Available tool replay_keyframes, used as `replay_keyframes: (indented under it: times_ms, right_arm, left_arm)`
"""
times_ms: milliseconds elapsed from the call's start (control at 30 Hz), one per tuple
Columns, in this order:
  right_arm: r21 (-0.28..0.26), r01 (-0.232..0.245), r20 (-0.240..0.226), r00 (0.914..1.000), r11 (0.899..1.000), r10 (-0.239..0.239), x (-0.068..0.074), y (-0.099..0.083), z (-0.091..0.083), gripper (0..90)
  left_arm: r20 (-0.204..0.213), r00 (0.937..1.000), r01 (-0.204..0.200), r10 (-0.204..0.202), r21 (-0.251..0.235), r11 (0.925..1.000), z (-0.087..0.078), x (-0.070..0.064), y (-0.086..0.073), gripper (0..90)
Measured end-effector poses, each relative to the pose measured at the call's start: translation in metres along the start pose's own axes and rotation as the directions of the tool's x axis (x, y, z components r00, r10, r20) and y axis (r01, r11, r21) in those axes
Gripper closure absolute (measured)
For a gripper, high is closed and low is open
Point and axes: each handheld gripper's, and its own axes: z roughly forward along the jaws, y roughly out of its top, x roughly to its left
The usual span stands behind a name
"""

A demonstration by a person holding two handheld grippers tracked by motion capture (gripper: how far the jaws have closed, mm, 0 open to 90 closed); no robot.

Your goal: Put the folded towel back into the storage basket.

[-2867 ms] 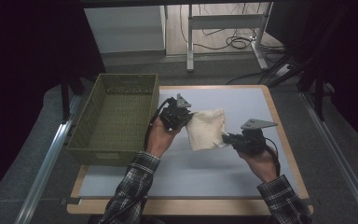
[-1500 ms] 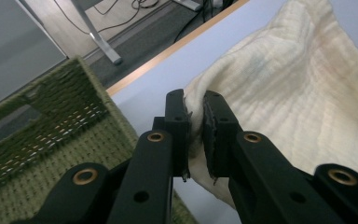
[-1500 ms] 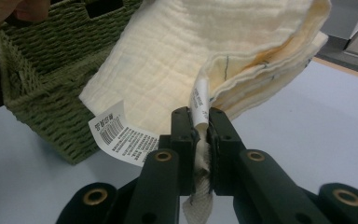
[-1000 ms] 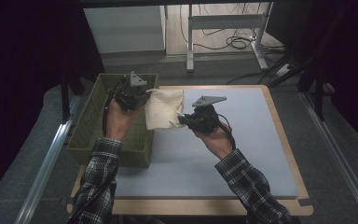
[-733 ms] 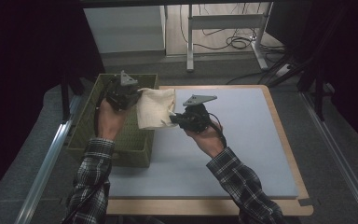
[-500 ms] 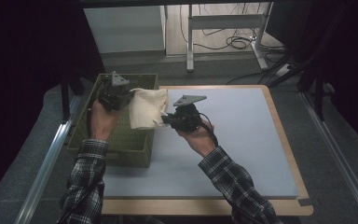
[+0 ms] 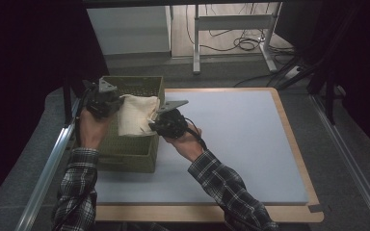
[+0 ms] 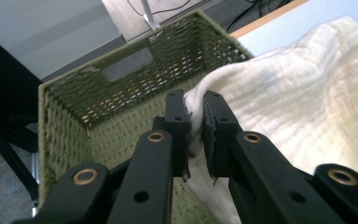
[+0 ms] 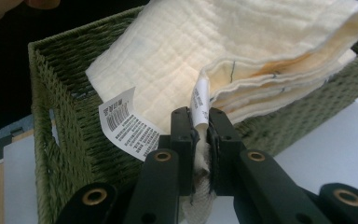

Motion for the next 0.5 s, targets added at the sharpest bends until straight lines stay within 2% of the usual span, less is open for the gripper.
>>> replay_keyframes:
  times_ms: [267,500]
  right_arm:
    - [0.045,0.019,-0.008,0.9998,0.999,-0.019,0.012,0.011,0.025,82.5]
    - [0.079,0.027,-0.013,0.9996,0.997,-0.026,0.019,0.014,0.043,82.5]
  left_arm:
    - [-0.014,0.9998,0.017,-0.017,0.014,0.9998,0.001,0.016,-0.013,81.6]
    - [-0.016,0.9996,0.022,-0.021,0.049,0.9986,0.011,0.027,-0.022,81.6]
